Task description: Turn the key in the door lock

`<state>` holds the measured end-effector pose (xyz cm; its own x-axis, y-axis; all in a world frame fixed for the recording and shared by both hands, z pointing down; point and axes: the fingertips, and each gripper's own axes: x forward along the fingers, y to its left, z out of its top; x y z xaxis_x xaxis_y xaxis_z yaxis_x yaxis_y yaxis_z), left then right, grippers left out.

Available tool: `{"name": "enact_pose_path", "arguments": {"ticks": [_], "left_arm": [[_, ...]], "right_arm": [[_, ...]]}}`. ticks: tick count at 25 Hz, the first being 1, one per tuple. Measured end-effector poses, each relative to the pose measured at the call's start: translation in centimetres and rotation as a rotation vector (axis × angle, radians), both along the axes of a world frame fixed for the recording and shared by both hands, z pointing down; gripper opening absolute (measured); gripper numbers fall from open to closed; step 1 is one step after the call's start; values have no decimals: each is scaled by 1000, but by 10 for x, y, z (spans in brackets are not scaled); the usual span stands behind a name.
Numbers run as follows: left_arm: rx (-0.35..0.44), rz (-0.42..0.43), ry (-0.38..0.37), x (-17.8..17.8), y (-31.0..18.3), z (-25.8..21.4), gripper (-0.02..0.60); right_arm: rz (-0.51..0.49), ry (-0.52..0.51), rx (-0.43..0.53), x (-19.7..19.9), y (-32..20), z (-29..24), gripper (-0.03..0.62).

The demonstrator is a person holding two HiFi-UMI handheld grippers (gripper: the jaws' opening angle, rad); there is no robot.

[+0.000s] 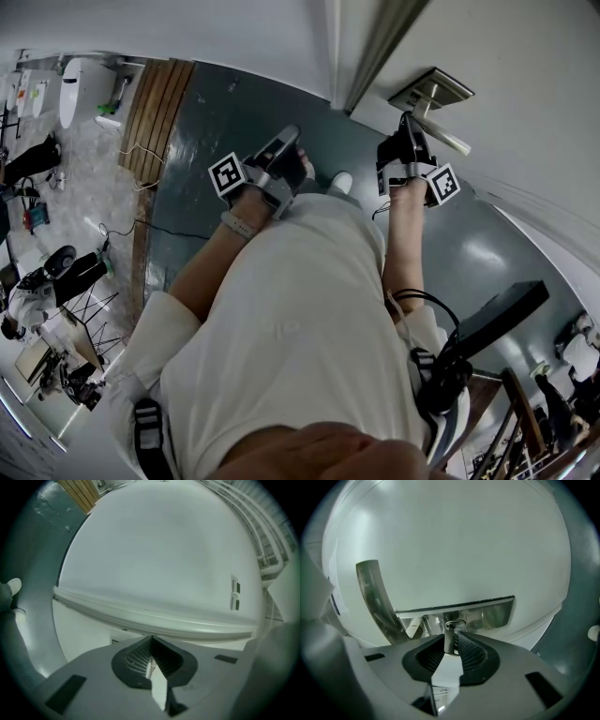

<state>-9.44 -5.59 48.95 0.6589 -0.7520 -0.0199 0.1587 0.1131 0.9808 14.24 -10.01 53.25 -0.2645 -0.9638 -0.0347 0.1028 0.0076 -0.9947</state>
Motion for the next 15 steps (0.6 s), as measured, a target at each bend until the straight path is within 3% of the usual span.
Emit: {"name": "enact_pose_path", "arguments": {"ticks": [6, 8, 11, 15], "left_arm": [[-4, -2, 2, -1, 0, 1, 8], [-6, -4, 3, -1, 0, 2, 8], [-8, -4, 4, -1, 0, 2, 8], [-8, -3, 5, -2, 1, 3, 8]], "right_arm": [[11, -125, 25, 0, 0, 1, 84], [10, -116, 35, 1, 0, 1, 84], [-15, 49, 39, 1, 0, -2, 84], [-20, 420, 16, 1, 2, -9, 84]]}}
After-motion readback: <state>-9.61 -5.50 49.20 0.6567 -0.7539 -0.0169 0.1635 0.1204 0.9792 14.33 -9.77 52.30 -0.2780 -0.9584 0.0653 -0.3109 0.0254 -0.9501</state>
